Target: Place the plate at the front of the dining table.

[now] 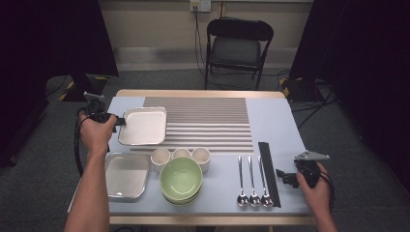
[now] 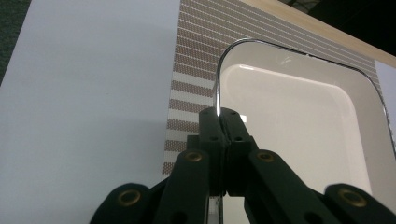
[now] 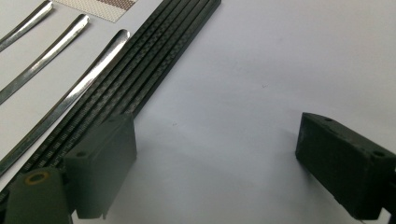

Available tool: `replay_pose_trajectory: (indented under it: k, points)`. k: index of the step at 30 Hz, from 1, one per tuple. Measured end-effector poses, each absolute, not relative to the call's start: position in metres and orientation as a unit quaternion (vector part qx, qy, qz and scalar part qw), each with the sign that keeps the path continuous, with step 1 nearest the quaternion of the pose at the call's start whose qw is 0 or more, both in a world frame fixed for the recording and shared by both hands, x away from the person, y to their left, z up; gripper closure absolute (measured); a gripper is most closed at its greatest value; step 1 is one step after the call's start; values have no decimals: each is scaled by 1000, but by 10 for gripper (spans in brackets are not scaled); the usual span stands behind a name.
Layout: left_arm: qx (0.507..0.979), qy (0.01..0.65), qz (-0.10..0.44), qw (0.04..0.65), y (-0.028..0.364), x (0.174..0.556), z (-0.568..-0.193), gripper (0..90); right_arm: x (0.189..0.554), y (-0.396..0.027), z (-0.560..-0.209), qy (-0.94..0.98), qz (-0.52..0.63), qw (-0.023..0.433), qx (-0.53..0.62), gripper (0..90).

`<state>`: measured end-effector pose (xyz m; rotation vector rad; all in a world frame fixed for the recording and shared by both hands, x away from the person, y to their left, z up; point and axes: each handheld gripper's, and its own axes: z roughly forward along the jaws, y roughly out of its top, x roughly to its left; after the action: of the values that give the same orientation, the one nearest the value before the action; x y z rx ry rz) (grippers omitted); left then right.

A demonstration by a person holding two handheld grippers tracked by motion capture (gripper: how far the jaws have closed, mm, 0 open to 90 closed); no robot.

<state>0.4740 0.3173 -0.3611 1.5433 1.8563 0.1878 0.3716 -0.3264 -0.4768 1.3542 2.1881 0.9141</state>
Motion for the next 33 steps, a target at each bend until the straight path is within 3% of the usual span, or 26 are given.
replay_pose_trajectory:
  k: [33]
  points:
    - [594,717,62,360,307,493,-360,892,372,-326,-477,784,328,204,485,112]
